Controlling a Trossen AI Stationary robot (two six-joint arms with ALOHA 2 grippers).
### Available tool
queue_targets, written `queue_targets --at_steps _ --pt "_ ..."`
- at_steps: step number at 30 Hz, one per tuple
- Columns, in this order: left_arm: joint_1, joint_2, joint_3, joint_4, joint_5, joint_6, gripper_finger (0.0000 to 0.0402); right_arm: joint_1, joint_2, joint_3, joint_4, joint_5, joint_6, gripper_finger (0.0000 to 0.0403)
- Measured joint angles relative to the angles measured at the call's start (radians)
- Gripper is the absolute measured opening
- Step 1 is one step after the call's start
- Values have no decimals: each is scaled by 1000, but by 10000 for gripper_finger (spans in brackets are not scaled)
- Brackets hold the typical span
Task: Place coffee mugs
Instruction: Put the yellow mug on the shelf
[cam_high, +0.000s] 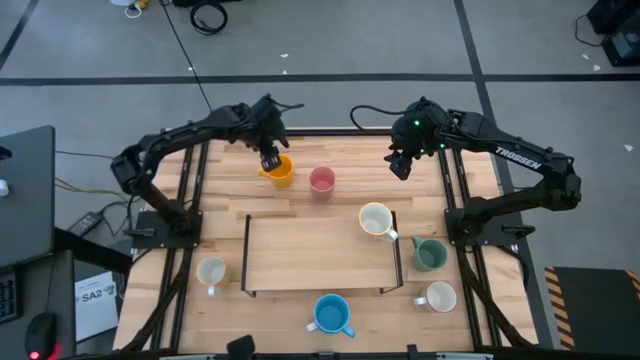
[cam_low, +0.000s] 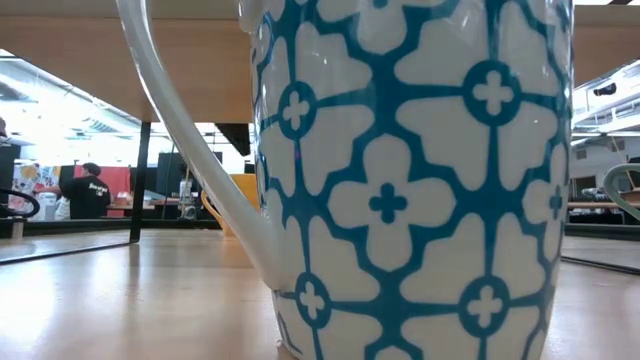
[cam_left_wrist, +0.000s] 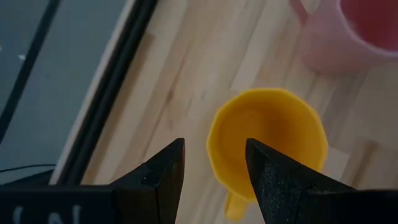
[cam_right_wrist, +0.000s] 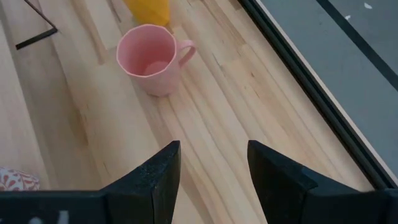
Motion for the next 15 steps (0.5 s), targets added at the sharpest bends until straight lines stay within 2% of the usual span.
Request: queue_targets --at_steps 15 --pt "2 119 0 -8 -2 0 176 0 0 0 0 0 0 192"
